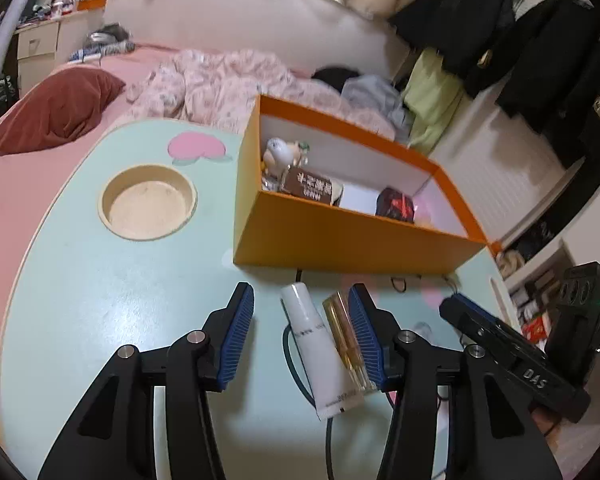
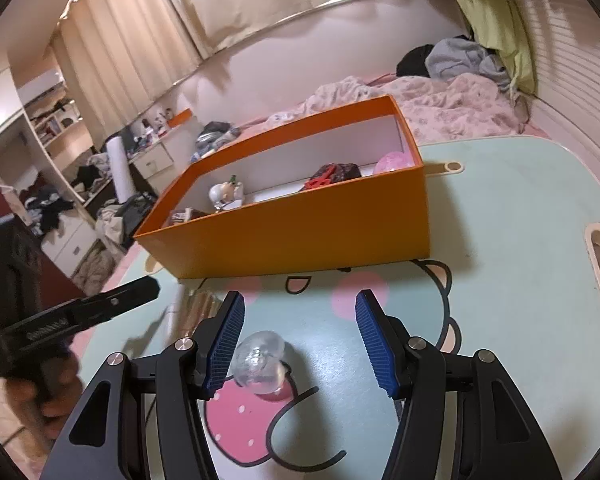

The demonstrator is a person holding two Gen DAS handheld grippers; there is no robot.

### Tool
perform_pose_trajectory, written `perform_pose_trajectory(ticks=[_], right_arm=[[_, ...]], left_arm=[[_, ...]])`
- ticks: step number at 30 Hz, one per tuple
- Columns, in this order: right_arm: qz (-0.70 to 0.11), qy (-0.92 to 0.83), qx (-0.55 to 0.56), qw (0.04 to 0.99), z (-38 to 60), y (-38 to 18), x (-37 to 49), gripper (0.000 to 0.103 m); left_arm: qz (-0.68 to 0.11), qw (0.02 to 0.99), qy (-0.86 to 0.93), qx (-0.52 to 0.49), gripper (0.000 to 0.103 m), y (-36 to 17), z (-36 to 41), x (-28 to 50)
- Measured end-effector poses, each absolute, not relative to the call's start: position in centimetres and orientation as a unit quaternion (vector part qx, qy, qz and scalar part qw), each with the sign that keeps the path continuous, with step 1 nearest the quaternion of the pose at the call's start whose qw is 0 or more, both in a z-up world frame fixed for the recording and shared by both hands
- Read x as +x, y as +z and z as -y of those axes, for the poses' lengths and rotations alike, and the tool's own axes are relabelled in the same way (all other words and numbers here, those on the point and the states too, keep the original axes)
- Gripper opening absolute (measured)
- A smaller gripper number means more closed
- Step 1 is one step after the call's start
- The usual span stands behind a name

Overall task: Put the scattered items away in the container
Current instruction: 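Reach into the box and grasp the dark red block with the right gripper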

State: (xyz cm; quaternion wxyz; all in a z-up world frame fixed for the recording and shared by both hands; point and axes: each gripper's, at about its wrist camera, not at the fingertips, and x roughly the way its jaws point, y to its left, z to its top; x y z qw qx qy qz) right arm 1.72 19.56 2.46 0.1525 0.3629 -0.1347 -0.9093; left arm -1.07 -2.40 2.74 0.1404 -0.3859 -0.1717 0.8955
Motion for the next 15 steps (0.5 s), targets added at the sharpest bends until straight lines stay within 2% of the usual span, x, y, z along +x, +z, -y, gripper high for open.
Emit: perform_pose_trajectory(ticks=[4, 8, 11, 15], right_arm=[[0.124, -0.899, 0.393, 0.145, -19.4, 3.6, 1.3, 0.058], [0.113, -0.911, 0.365, 0.155, -19.3, 8.7, 0.6, 0.058], [0.090, -0.904, 0.392, 0.144, -18.5, 11.9, -2.9, 0.058], [0.053, -0.878, 0.462, 0.110, -16.9, 12.1, -9.1, 0.059]], left_arm=[[0.172, 0.142, 0.899, -0.376, 0.051, 2.1, 2.7, -0.8], [0.167, 0.137, 0.901, -0.376, 0.051, 1.9, 2.8, -0.8], [0.177, 0.145, 0.898, -0.375, 0.051, 1.7, 2.9, -0.9], [0.192, 0.155, 0.901, -0.358, 0.051, 1.8, 3.5, -0.4]])
